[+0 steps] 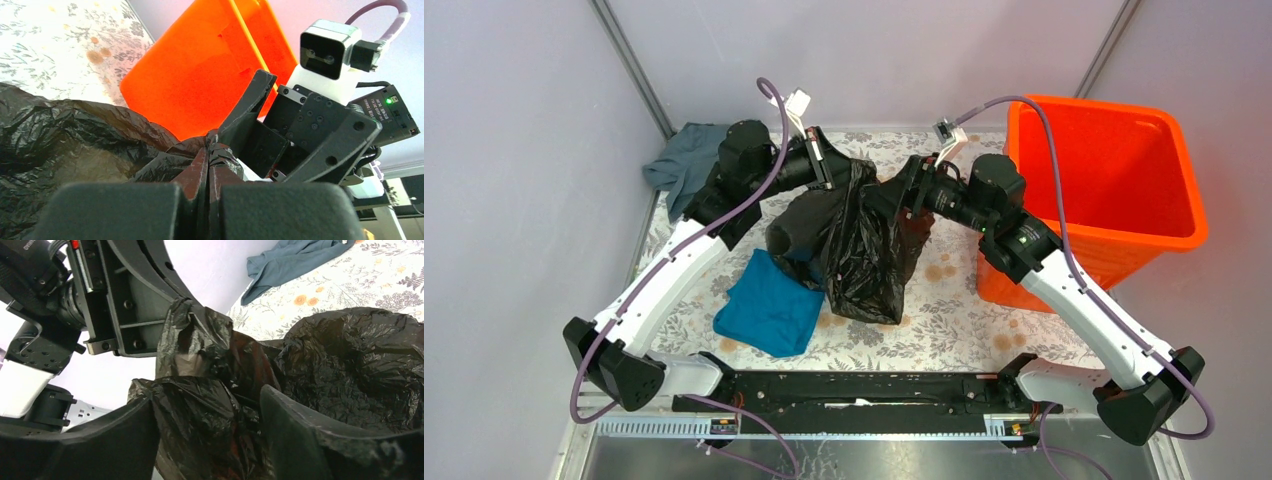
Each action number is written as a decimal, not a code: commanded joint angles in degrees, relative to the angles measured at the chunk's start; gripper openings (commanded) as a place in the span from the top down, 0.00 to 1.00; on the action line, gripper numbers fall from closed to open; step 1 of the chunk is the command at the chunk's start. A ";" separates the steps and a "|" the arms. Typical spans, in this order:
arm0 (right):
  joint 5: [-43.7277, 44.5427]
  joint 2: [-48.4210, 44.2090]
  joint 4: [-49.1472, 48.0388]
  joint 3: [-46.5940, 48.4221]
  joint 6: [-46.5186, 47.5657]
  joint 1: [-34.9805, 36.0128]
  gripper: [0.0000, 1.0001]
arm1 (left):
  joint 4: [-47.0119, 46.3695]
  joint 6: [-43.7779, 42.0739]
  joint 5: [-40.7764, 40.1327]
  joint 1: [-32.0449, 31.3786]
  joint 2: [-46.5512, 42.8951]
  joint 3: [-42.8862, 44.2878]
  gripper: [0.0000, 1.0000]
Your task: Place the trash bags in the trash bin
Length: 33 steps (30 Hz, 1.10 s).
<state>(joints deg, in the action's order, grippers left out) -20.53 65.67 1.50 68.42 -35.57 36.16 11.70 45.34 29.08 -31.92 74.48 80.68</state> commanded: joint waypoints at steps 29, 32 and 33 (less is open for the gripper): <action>2.25 -6.51 -7.40 -5.85 2.79 2.00 0.00 | -5.49 3.33 -3.90 -8.27 1.48 4.17 1.00; 2.32 -5.07 -9.80 -5.65 2.17 3.89 0.00 | -8.28 5.02 -1.67 -8.49 2.52 3.45 1.00; 2.45 -4.50 -10.39 -5.48 1.91 4.56 0.00 | -9.14 5.58 -0.70 -8.63 3.13 3.52 1.00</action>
<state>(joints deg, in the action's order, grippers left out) -19.00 59.55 -2.87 62.48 -32.47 38.20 8.88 48.82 24.34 -40.12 75.96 83.24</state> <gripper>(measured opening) 0.994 0.003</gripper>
